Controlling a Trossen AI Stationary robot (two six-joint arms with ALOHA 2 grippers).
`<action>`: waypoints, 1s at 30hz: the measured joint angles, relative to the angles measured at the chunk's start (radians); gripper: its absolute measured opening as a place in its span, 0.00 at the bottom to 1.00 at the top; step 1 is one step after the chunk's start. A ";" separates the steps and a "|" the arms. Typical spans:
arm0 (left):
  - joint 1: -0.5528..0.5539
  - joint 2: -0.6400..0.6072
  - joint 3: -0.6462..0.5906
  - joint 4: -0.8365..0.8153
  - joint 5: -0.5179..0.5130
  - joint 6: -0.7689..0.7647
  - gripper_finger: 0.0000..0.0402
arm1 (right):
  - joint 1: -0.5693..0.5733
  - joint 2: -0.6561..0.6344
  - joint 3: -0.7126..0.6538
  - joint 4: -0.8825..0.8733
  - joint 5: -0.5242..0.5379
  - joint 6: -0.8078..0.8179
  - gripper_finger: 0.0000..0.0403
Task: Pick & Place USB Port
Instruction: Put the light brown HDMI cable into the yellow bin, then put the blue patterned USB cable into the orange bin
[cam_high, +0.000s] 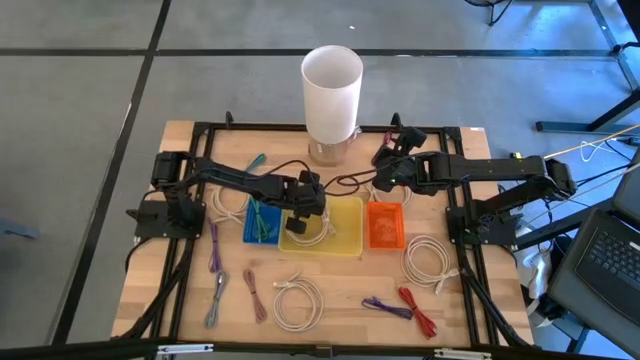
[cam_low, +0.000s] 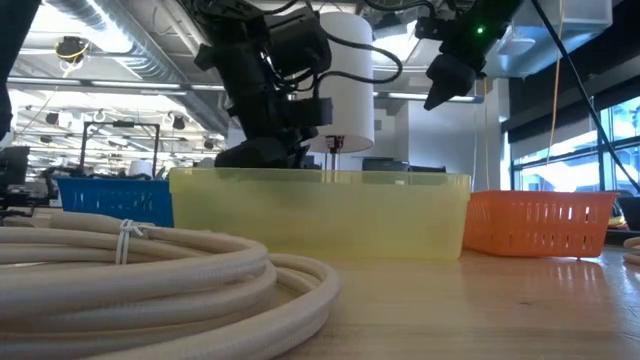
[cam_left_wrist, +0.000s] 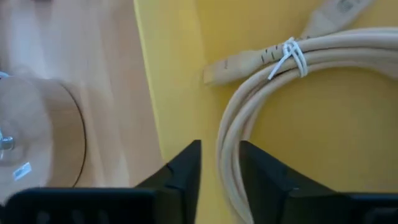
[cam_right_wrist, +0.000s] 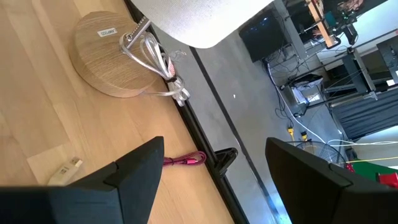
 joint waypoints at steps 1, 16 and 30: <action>-0.003 0.000 0.000 0.000 -0.002 0.000 0.30 | 0.000 0.000 0.000 0.000 0.000 0.000 0.70; -0.037 -0.045 0.150 -0.220 0.009 -0.045 0.49 | 0.000 0.000 0.000 -0.046 -0.003 0.034 0.70; -0.010 -0.575 -0.023 -0.245 0.109 -0.282 0.44 | 0.000 0.000 0.000 -0.122 -0.011 0.131 0.70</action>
